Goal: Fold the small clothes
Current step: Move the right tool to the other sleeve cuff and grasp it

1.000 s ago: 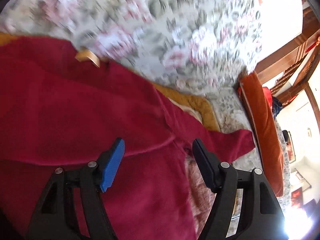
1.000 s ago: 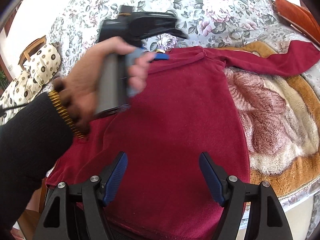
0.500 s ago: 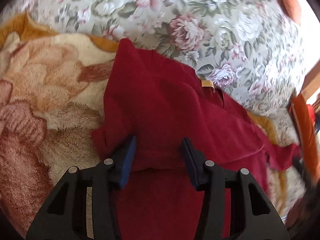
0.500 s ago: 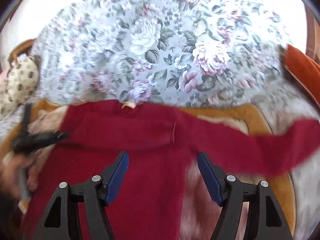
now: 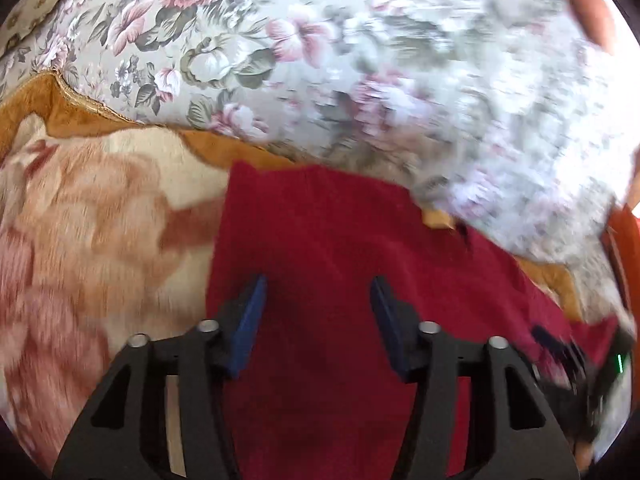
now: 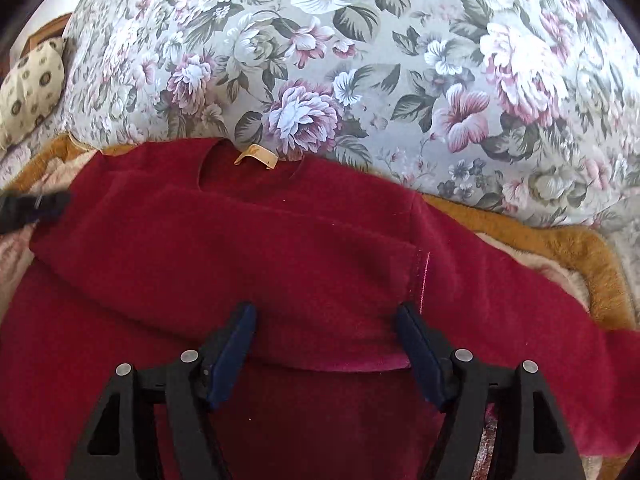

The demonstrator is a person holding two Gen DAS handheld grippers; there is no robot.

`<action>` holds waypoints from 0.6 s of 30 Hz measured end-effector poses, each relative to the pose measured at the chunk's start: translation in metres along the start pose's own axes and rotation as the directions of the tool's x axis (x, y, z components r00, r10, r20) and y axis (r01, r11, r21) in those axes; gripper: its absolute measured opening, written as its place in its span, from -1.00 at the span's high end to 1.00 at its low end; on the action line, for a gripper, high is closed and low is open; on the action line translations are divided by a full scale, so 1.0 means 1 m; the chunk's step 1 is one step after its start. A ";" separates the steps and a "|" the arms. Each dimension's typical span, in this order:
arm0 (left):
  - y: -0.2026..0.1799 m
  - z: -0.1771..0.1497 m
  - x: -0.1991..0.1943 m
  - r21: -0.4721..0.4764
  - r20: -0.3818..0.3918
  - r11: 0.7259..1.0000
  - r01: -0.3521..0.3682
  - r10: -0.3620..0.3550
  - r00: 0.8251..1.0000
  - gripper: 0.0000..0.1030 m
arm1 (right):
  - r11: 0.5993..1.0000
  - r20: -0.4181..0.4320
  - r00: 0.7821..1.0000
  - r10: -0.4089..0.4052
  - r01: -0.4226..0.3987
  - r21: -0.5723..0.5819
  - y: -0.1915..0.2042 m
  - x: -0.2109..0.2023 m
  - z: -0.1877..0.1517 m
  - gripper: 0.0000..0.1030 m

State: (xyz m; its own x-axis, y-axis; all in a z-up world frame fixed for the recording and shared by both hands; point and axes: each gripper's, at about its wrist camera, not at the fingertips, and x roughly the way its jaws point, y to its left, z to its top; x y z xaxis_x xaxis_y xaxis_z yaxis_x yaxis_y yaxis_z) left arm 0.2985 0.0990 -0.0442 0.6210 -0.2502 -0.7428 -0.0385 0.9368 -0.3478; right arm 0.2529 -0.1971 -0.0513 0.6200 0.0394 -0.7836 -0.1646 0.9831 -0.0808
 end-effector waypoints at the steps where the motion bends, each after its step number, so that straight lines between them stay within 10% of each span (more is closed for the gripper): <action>1: 0.006 0.011 0.014 -0.037 -0.032 0.999 -0.030 0.029 0.999 -0.14 | 1.000 0.005 1.000 -0.012 0.012 -0.007 0.002 0.000 0.000 -0.37; 5: 0.018 0.030 0.033 -0.101 -0.039 0.994 -0.034 0.030 0.999 -0.14 | 1.000 0.019 1.000 -0.011 0.011 -0.003 0.002 -0.001 -0.001 -0.38; 18: -0.037 -0.062 -0.023 0.251 0.055 0.948 -0.198 0.190 0.980 -0.55 | 1.000 0.025 1.000 0.006 -0.006 0.009 0.000 0.001 -0.001 -0.39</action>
State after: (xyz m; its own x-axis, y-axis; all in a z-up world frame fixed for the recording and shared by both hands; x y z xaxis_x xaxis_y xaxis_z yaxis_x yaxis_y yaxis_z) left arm 0.2368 0.0553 -0.0500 0.6447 -0.0539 -0.7626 0.0373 0.9985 -0.0390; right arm 0.2526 -0.1977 -0.0528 0.6381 0.0498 -0.7683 -0.1612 0.9844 -0.0701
